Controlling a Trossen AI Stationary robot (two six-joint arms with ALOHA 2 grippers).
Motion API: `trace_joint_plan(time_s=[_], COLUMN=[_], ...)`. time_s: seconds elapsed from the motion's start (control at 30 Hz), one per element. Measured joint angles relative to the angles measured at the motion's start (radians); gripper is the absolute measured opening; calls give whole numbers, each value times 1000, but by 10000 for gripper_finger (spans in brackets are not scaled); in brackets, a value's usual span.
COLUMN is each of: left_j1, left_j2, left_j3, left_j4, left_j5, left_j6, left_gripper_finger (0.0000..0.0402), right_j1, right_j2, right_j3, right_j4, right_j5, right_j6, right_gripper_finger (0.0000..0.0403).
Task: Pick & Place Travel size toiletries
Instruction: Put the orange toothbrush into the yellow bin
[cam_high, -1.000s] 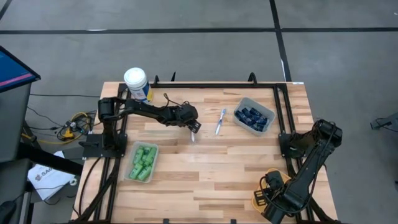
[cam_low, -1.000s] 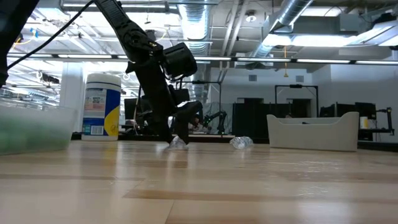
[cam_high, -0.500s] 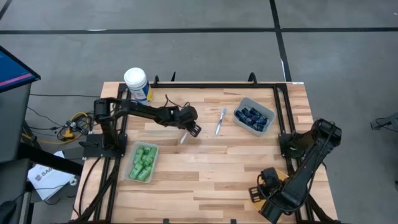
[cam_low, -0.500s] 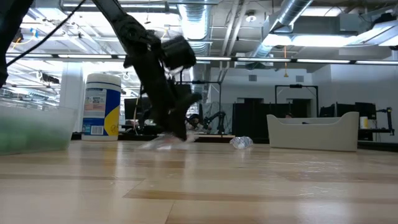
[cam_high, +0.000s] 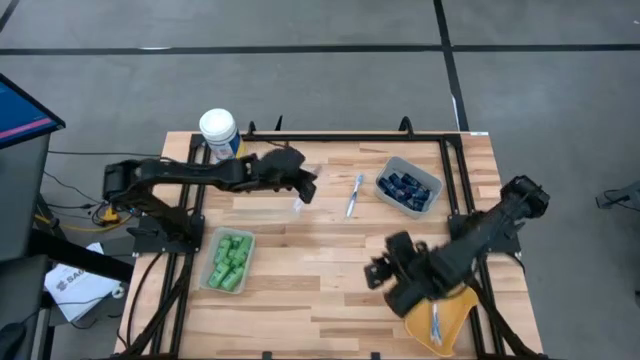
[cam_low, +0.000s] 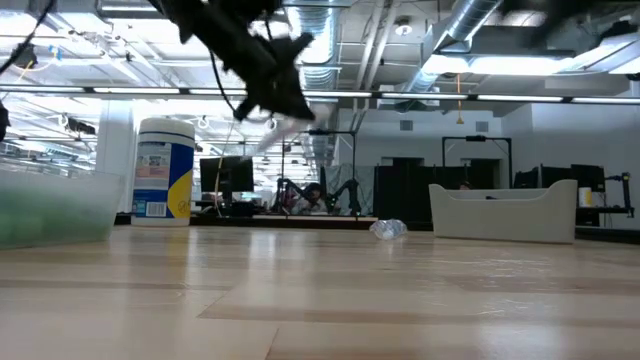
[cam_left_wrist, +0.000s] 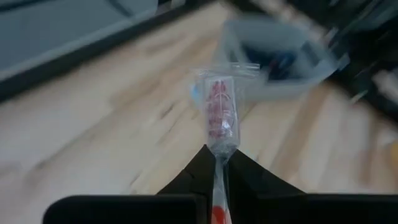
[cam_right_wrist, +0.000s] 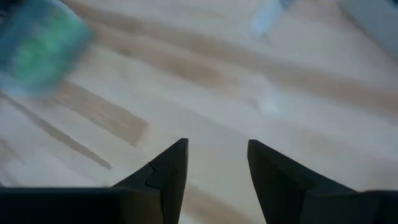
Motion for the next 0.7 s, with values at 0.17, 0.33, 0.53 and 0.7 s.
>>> trace_joint_plan(time_s=[0.17, 0.33, 0.53, 0.7], left_j1=[-4, -26, -71, -103], left_j2=[-124, -212, -290, -328], left_j3=[-1, 1, 0, 2], left_j4=[46, 177, 248, 288], left_j5=[18, 88, 96, 95], left_j6=[-5, -5, -5, -8], left_gripper_finger=[27, 22, 22, 23], right_j1=[-141, -291, -438, -509], right_j2=[-78, -106, -95, -96], right_j3=[0, 1, 0, 0], right_j4=[216, 525, 841, 965], right_j5=[75, 38, -135, -149], right_j6=[-393, -784, -1075, -1177], right_gripper_finger=[159, 179, 237, 257])
